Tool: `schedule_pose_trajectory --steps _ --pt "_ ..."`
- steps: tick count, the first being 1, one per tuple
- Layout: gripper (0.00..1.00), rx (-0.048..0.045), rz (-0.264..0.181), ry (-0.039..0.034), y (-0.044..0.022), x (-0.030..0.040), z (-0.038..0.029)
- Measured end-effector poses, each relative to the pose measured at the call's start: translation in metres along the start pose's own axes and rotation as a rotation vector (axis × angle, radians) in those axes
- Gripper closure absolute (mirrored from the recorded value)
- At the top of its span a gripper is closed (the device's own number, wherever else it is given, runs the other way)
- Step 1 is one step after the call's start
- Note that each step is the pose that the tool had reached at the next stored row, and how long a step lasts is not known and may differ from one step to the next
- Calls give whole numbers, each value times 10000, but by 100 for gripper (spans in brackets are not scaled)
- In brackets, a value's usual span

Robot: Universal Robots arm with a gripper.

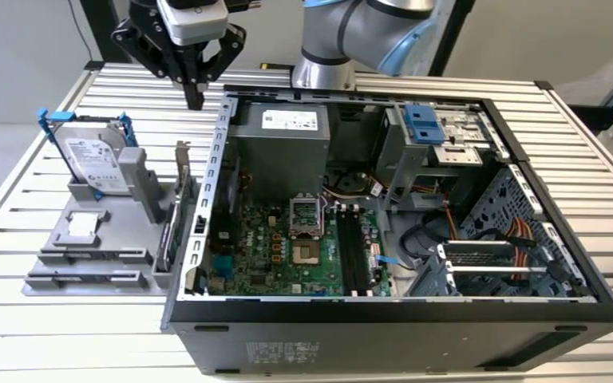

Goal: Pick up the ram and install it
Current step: 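Reach for the ram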

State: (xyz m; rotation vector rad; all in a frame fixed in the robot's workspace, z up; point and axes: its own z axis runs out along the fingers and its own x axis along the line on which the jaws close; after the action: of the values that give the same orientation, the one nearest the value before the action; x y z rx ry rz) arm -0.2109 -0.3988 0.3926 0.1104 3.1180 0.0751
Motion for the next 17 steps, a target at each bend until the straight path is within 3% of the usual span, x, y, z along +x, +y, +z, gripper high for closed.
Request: schedule_pose_trajectory --steps 17 --pt "100 0 0 0 -8 110 -3"
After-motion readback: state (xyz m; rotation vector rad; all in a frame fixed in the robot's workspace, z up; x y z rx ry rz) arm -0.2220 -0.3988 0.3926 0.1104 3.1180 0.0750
